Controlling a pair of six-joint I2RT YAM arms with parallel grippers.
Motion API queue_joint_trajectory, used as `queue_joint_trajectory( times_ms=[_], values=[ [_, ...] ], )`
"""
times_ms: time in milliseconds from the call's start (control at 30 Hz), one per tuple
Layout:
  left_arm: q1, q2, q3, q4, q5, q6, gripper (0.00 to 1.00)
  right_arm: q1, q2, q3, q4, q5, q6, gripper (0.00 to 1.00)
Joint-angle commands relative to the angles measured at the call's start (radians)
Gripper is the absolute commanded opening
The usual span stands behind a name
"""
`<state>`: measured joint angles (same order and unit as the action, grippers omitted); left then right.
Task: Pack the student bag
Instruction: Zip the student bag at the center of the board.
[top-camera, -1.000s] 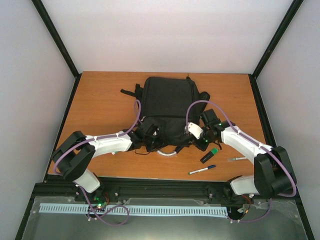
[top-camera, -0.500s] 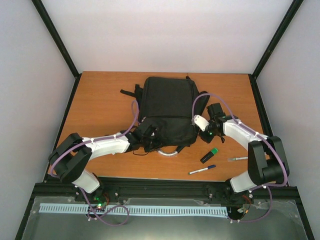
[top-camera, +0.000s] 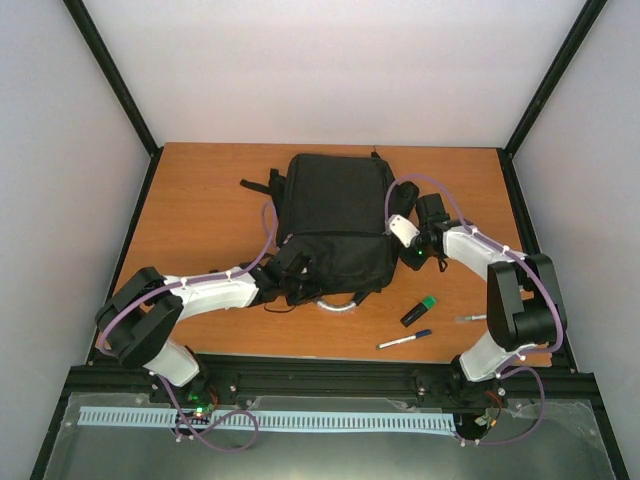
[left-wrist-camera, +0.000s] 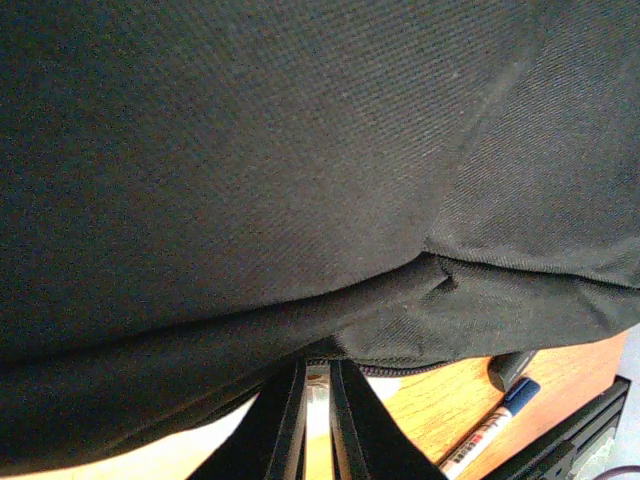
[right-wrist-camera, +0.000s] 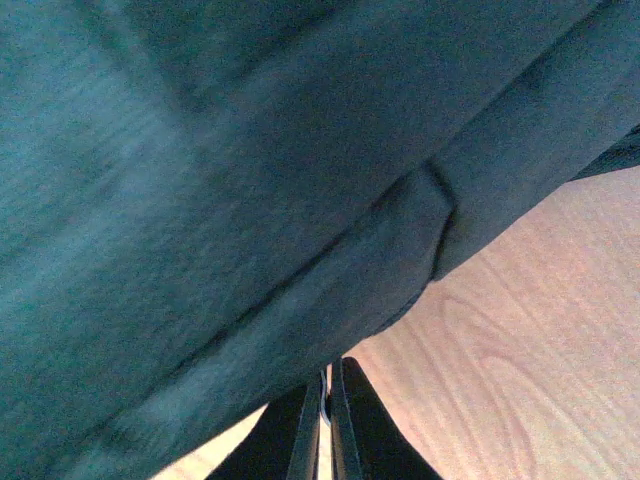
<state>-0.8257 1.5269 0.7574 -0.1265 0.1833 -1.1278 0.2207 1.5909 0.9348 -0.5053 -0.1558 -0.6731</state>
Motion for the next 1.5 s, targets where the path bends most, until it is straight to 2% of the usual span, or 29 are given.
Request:
queue_joint_trajectory(
  times_ms=[0,133,367,500,533,567,600,700,833,933,1033,1167,1233,1333,1400,1467],
  values=[
    [-0.001,-0.013,-0.009,0.017,-0.016,0.022,0.07,-0.012,0.050,0.056,0.096,0.060,0.016,0.03],
    [-0.001,-0.027,-0.016,0.036,-0.012,0.032,0.08,-0.014,0.042,0.054,0.142,0.087,0.048,0.04],
    [-0.001,-0.050,0.028,-0.021,-0.023,0.126,0.21,-0.016,-0.060,0.040,0.111,0.017,0.093,0.39],
    [-0.001,-0.119,0.067,-0.085,-0.030,0.254,0.20,-0.018,-0.212,0.016,0.050,-0.062,0.141,0.58],
    [-0.001,-0.144,0.082,-0.111,-0.049,0.307,0.24,-0.018,-0.258,0.017,0.032,-0.092,0.162,0.69],
    [-0.001,-0.169,0.097,-0.137,-0.073,0.349,0.32,-0.018,-0.299,0.023,0.011,-0.122,0.185,0.96],
    [-0.001,-0.193,0.116,-0.161,-0.090,0.391,0.50,-0.017,-0.336,0.035,-0.012,-0.147,0.204,0.99],
    [-0.001,-0.227,0.212,-0.287,-0.173,0.501,0.99,-0.008,-0.402,0.085,-0.100,-0.188,0.232,1.00],
    [0.000,-0.241,0.330,-0.460,-0.407,0.628,1.00,-0.005,-0.403,0.139,-0.237,-0.210,0.208,1.00],
    [0.001,-0.231,0.397,-0.547,-0.578,0.660,1.00,-0.005,-0.416,0.122,-0.285,-0.240,0.157,1.00],
    [0.002,-0.265,0.401,-0.528,-0.632,0.676,1.00,-0.005,-0.481,0.067,-0.277,-0.305,0.140,1.00],
    [0.005,-0.279,0.443,-0.499,-0.597,0.773,1.00,-0.004,-0.579,0.050,-0.296,-0.373,0.104,1.00],
    [0.007,-0.263,0.488,-0.515,-0.580,0.832,1.00,-0.003,-0.613,0.068,-0.283,-0.325,0.129,1.00],
    [0.010,-0.255,0.516,-0.501,-0.578,0.877,1.00,-0.003,-0.632,0.075,-0.266,-0.173,0.148,1.00],
    [0.011,-0.263,0.503,-0.475,-0.674,0.865,1.00,-0.003,-0.617,0.072,-0.301,-0.151,0.068,1.00],
    [0.021,-0.233,0.484,-0.490,-0.851,0.751,1.00,-0.007,-0.594,0.062,-0.327,-0.174,-0.003,1.00]
  ],
)
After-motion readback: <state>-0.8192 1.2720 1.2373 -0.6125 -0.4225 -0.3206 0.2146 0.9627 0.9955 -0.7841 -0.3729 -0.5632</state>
